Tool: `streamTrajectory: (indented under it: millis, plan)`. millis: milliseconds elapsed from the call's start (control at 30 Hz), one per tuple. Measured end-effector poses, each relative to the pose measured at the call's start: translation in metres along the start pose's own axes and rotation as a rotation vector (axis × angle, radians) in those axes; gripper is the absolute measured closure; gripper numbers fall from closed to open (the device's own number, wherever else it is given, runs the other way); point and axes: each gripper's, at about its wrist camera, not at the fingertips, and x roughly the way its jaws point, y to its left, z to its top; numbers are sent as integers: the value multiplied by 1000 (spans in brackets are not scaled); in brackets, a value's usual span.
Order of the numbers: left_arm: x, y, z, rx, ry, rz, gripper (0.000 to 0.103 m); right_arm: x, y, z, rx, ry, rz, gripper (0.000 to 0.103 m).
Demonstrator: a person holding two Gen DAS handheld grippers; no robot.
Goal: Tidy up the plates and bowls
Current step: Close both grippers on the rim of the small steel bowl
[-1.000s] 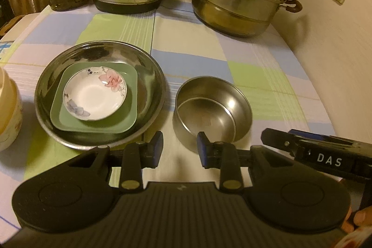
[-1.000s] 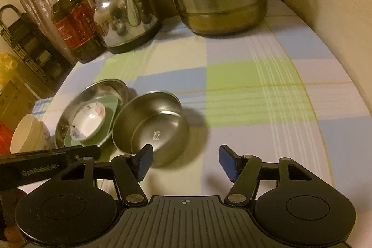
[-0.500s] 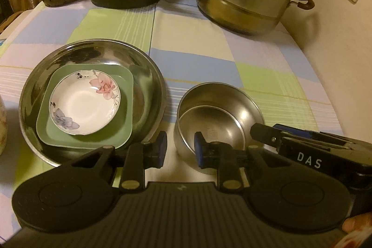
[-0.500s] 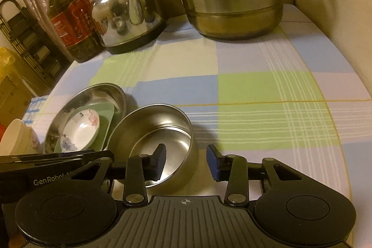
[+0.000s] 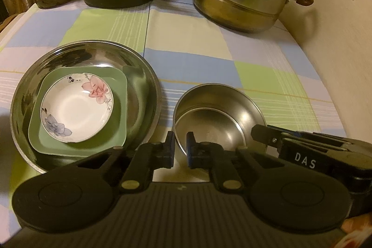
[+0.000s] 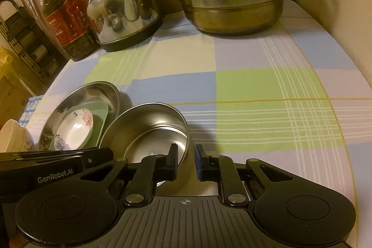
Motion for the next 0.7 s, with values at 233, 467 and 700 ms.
streamTrajectory:
  millis: [233,467,700]
  plan:
    - [-2,0,-2,1,-8,3,94,-1,4,0,-11,-11,-13,95]
    - [-10,2,-6,-19,-11,3,95,-8,6,-1,-14,-16,-2,96]
    - [-28,3,-14,-21,-27,-9,95,-26,9,-6,3,-12,15,96]
